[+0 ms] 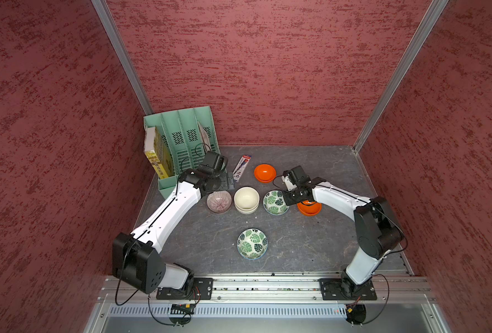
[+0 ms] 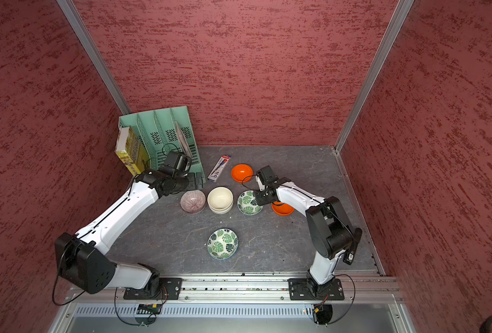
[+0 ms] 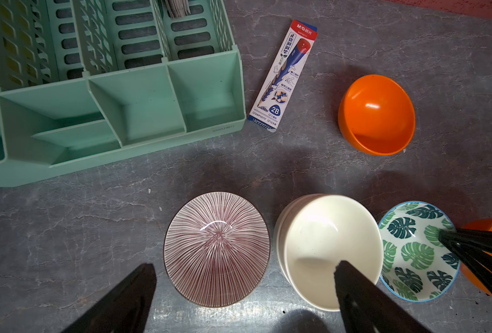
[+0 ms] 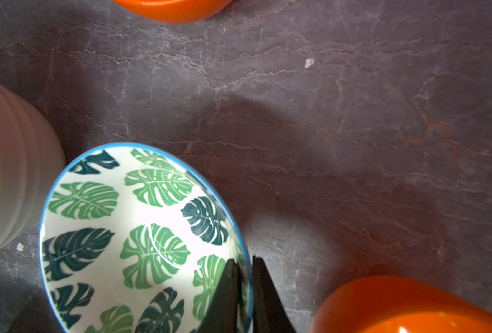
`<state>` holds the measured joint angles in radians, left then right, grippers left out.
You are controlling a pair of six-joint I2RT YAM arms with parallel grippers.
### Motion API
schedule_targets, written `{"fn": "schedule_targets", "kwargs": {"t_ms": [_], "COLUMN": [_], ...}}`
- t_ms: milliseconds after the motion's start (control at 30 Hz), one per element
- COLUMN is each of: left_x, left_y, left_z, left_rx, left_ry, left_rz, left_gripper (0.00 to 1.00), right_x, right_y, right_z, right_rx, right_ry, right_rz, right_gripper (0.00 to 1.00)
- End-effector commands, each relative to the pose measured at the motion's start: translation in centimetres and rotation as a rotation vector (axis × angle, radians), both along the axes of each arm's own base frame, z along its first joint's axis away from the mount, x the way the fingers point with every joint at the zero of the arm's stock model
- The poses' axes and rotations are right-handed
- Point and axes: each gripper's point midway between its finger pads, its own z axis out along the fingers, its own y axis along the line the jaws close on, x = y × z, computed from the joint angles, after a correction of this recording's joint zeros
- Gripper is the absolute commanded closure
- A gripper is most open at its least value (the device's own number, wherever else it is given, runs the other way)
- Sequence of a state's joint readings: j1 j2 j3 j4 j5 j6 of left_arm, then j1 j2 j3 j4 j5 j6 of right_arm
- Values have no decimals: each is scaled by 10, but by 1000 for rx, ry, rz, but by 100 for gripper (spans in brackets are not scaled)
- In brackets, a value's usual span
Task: Stack the bowls
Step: Adjust the bowl at the center of the board.
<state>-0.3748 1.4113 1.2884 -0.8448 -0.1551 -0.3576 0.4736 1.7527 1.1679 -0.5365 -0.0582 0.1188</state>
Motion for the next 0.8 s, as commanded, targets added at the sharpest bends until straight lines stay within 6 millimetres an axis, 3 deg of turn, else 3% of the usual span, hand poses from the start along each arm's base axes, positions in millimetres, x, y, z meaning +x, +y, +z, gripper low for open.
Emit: {"fn": "schedule_targets", "kwargs": {"t_ms": [0, 633, 667, 767], "left_x": [1, 0, 0, 0], "left_y": [3, 4, 4, 4], "left_z": [4, 4, 4, 5], "left_rx": [-3, 0, 0, -1], "left_ry": [-23, -23, -23, -25], "left_rz": [-2, -1, -1, -1], "left_gripper": [0, 0, 0, 0], "right_x": [-4, 1, 1, 3], "right_y": [-7, -14, -14, -14], "right_z": [-13, -13, -13, -8], "right_rx": [-40, -68, -67, -59], "right_ry": [41, 29, 28, 14], "right_rz": [-1, -25, -25, -33], "right_gripper": [87, 85, 83, 65]}}
